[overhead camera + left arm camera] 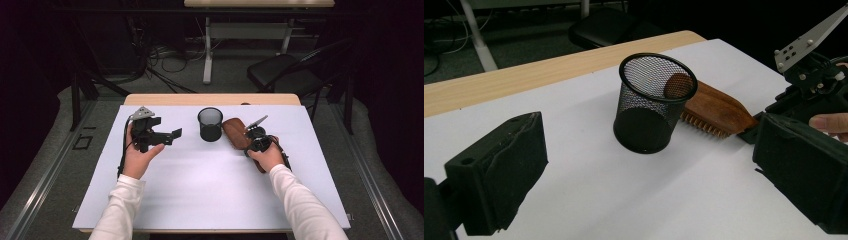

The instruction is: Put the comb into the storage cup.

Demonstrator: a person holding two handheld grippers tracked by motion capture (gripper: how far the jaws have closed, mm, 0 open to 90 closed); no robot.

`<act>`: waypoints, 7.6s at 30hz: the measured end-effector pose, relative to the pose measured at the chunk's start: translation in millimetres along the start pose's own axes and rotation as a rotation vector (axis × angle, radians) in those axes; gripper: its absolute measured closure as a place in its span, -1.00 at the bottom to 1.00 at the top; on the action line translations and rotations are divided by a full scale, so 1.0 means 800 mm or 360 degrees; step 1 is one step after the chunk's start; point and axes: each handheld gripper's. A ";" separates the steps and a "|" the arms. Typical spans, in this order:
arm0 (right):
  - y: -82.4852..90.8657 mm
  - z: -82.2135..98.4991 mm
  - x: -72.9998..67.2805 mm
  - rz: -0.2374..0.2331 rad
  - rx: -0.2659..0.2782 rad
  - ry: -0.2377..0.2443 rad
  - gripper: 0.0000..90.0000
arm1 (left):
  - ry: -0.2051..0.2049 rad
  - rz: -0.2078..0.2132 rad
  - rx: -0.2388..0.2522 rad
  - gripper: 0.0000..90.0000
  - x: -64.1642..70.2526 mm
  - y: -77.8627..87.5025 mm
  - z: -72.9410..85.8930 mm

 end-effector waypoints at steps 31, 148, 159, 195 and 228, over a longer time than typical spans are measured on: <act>0.004 0.009 -0.002 0.0032 0.0110 -0.0005 0.60 | 0.0004 -0.0005 0.0003 -0.98 -0.001 0.002 0.000; 0.126 0.061 -0.087 -0.0056 0.1068 0.0318 0.60 | 0.0089 0.0295 -0.0040 -0.98 0.042 0.023 0.003; 0.121 0.059 -0.104 -0.0076 0.1061 0.0387 0.60 | 0.0114 0.0317 -0.0045 -0.97 0.045 0.021 0.004; 0.100 0.059 -0.143 -0.0143 0.1036 0.0514 0.60 | 0.0168 0.0435 -0.0119 -0.96 0.063 0.005 0.011; 0.091 0.060 -0.162 -0.0181 0.1046 0.0559 0.60 | 0.0237 0.0459 -0.0193 -0.93 0.068 -0.010 0.018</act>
Point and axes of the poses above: each handheld gripper's, and its own axes: y roughly backward along the jaws, z roughly out of its underside, x roughly to its right, and after that the axes turned 10 degrees about y, right-handed
